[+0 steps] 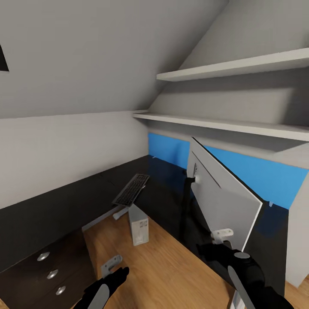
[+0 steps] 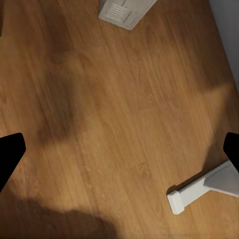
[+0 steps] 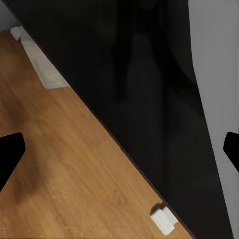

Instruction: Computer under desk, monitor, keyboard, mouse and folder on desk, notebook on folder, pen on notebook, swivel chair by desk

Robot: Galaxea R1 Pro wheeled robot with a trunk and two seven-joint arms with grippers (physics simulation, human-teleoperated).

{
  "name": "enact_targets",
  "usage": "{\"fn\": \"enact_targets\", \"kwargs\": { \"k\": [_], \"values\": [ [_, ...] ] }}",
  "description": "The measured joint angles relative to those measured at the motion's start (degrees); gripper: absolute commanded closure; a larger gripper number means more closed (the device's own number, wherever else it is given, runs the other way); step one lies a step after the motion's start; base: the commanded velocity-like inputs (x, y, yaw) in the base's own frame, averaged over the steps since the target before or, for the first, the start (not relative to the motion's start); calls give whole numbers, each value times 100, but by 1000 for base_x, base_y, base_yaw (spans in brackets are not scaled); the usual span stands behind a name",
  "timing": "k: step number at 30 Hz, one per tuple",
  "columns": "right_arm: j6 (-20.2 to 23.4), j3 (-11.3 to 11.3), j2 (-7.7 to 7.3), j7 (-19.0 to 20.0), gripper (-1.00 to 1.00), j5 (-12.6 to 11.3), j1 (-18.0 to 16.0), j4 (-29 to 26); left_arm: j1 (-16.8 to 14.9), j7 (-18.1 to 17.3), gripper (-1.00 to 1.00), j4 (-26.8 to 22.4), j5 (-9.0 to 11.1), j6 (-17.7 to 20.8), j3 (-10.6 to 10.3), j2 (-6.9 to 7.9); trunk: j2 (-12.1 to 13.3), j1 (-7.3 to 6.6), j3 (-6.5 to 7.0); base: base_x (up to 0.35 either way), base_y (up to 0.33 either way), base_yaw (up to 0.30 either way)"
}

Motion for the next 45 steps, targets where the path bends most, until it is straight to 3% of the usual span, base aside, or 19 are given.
{"fn": "enact_targets", "kwargs": {
  "k": [10,16,19,21,31,45],
  "values": [
    [-293,-1,-9,-1,-100,15,0,67,0,-1,-100,2,3,0,-2,-1,0,0,0,0,0,-3],
    [-700,-47,-25,-3,-100,38,-9,363,0,-1,-100,3,7,0,-2,-2,0,0,0,0,0,0],
    [-925,-59,-28,-6,-100,124,-21,541,0,-1,-100,3,8,0,-1,2,0,0,0,0,0,0],
    [-1071,-67,-27,-8,-100,311,-29,666,0,1,-100,3,7,-2,-2,4,0,0,0,0,0,0],
    [-1217,-75,-25,-15,-100,567,-117,864,0,7,-100,5,-4,-14,3,7,0,0,0,0,-10,0],
    [-1225,-68,-22,-8,-100,586,-143,894,0,14,-100,7,-15,-19,-7,6,0,1,0,-14,-269,0]
  ]
}}
